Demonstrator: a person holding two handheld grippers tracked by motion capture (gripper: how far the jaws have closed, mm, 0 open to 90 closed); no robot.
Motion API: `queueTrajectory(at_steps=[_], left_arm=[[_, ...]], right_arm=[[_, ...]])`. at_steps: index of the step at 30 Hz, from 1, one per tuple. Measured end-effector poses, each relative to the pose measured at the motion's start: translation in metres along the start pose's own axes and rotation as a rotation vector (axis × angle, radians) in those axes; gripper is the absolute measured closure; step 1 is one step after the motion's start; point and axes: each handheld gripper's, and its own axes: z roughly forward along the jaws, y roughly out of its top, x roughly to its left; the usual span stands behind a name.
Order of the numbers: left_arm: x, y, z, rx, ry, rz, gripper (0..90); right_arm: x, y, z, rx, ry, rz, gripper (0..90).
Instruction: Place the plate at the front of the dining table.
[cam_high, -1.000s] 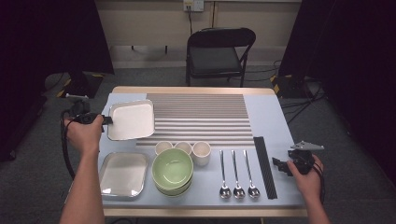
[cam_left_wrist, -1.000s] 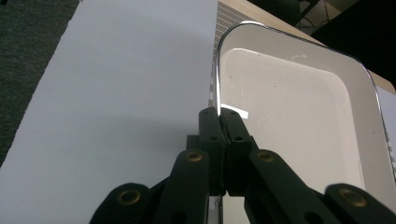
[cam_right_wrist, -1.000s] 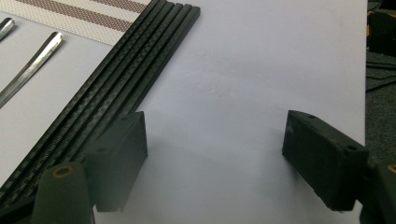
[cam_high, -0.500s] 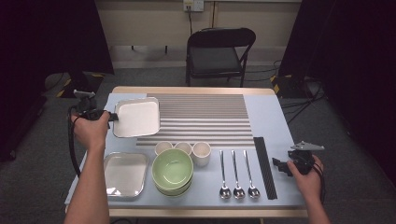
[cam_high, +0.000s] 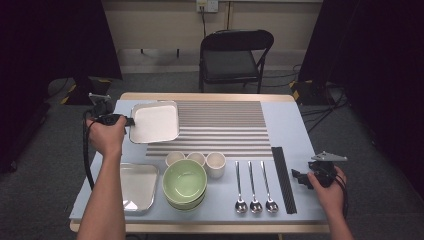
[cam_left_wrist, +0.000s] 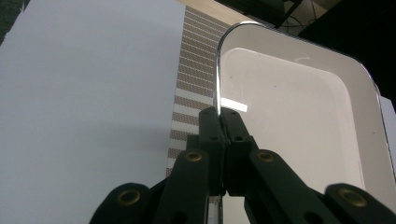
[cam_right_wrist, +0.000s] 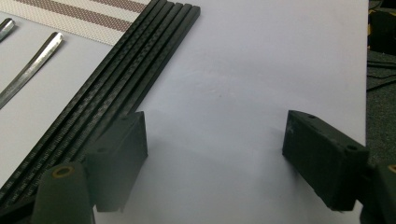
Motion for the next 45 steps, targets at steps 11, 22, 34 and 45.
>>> queueTrajectory(at_steps=[11, 22, 34, 45], left_arm=[[-0.003, 0.001, 0.009, 0.004, 0.001, 0.003, 89.2], [-0.008, 0.005, 0.010, 0.008, 0.000, -0.013, 89.2], [-0.014, 0.010, 0.006, 0.018, -0.001, -0.026, 89.2], [-0.018, 0.014, 0.007, 0.032, 0.045, -0.007, 89.2]], right_arm=[[0.000, 0.000, 0.000, 0.000, 0.000, 0.001, 21.0], [0.000, 0.000, 0.000, -0.001, -0.001, -0.001, 21.0], [0.000, 0.000, 0.000, -0.001, -0.001, -0.002, 21.0], [0.001, 0.000, 0.000, 0.001, -0.002, 0.000, 21.0]])
